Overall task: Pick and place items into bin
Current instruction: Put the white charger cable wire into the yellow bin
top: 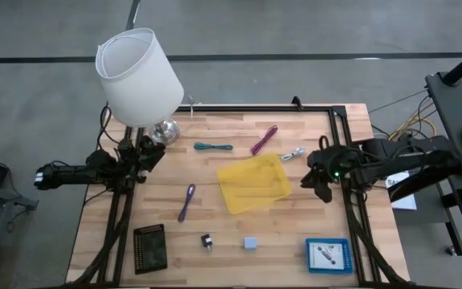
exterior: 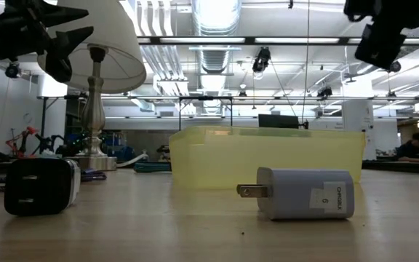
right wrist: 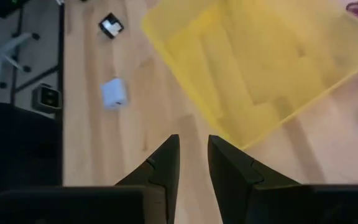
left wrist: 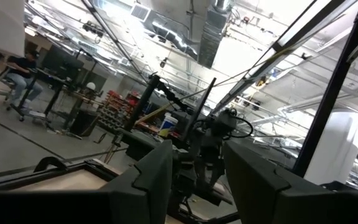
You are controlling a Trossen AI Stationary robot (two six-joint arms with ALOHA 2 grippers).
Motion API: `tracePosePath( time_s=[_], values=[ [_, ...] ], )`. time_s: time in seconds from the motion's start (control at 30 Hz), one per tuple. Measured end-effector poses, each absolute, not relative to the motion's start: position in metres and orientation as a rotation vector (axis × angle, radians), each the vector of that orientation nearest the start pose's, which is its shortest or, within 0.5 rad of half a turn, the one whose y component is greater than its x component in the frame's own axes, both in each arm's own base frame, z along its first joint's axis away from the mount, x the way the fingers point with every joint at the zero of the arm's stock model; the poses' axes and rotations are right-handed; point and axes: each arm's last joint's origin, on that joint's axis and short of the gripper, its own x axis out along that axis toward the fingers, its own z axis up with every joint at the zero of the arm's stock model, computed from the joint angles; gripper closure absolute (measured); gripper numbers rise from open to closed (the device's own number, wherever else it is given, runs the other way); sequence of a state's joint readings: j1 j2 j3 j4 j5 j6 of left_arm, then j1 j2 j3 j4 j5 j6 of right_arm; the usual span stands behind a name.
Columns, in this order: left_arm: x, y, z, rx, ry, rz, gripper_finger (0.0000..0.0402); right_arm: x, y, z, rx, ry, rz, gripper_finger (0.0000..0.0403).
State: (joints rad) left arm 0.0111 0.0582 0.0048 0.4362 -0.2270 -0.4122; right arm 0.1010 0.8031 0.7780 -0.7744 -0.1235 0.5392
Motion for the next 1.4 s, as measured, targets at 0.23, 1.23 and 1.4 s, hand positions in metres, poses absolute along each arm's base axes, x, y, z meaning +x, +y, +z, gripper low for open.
tracePosePath(
  time_s=[0.23, 1.23, 1.4],
  values=[
    [0.093, 0.008, 0.202, -0.448, -0.427, 0.164, 0.0272, 0.165, -0.011, 0.266, 0.430, 0.893, -0.040, 0.0324],
    [0.092, 0.011, 0.201, -0.494, -0.454, 0.272, 0.0272, 0.219, -0.148, 0.154, -0.067, 1.443, 0.100, 0.0234],
    [0.092, 0.011, 0.201, -0.495, -0.456, 0.272, 0.0272, 0.226, -0.153, 0.144, -0.096, 1.486, 0.181, 0.0246]
  ],
)
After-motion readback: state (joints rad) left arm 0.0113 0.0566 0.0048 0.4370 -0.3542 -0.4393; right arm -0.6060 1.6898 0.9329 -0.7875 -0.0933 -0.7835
